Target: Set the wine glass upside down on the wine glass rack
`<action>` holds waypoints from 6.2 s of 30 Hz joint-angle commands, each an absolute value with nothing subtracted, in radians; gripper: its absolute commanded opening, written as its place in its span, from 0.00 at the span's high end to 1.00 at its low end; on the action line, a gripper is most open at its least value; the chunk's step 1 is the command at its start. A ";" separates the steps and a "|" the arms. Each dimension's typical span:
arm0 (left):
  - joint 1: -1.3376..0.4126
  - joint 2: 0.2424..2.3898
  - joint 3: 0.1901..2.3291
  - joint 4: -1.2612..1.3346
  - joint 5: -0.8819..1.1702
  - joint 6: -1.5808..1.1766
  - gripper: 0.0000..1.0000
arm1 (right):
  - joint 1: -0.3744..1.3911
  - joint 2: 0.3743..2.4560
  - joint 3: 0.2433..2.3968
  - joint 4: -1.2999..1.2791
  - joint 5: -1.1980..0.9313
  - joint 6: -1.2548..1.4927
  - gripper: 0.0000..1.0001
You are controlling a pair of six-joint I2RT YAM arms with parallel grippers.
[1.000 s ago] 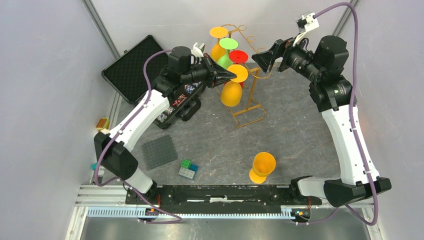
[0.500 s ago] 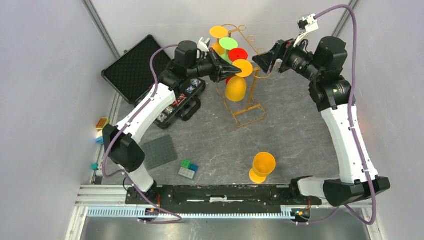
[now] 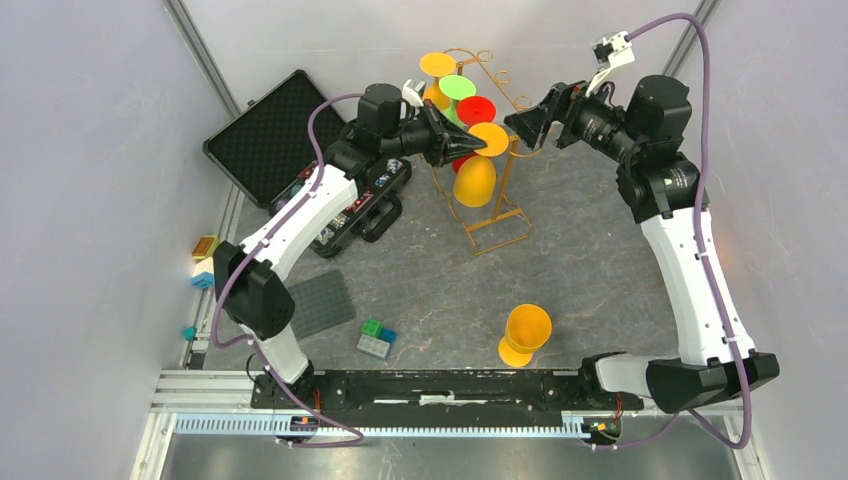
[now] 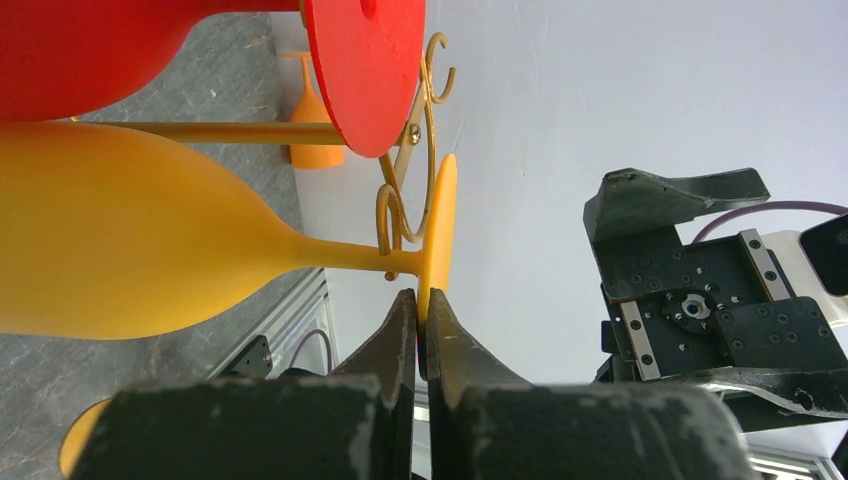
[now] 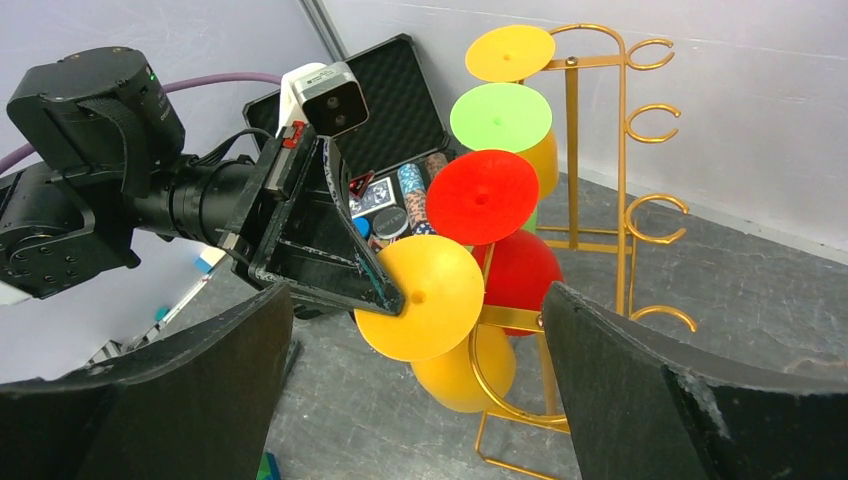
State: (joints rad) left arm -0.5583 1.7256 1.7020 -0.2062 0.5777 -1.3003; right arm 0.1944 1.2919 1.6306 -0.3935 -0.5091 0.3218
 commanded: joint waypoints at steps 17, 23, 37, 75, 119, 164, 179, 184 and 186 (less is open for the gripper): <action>-0.575 1.735 1.751 -0.211 0.604 -1.317 0.63 | 0.184 1.262 1.601 -0.368 -0.518 0.328 0.02; -0.575 1.726 1.763 -0.265 0.606 -1.287 0.44 | 0.184 1.264 1.610 -0.390 -0.505 0.315 0.02; -0.581 1.588 1.724 -0.463 0.579 -1.072 0.42 | 0.182 1.262 1.629 -0.425 -0.473 0.292 0.02; -1.382 1.907 2.040 -1.030 0.131 -0.110 0.39 | -0.033 1.087 1.291 -0.652 -0.038 0.274 0.02; -0.922 1.486 1.836 -0.553 0.407 -0.495 0.98 | 0.114 1.489 2.090 -0.800 -0.309 0.242 0.02; -0.605 1.185 1.623 -0.390 0.316 -0.692 0.36 | 0.334 1.182 1.679 -0.320 -0.175 0.102 1.00; -0.338 1.219 1.540 -0.680 0.387 -0.813 0.29 | 0.373 1.028 1.425 -0.105 -0.329 -0.086 1.00; -0.247 1.279 1.621 -0.687 0.540 -0.844 0.29 | 0.494 1.022 1.345 -0.056 -0.323 -0.187 1.00; -0.230 1.301 1.658 -0.702 0.589 -0.842 0.29 | 0.565 1.021 1.318 -0.057 -0.281 -0.259 1.00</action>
State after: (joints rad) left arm -0.2611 1.2701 1.5635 -0.6888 0.4328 -0.7998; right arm 0.4610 1.0317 1.3560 -0.1406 -0.2989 -0.1234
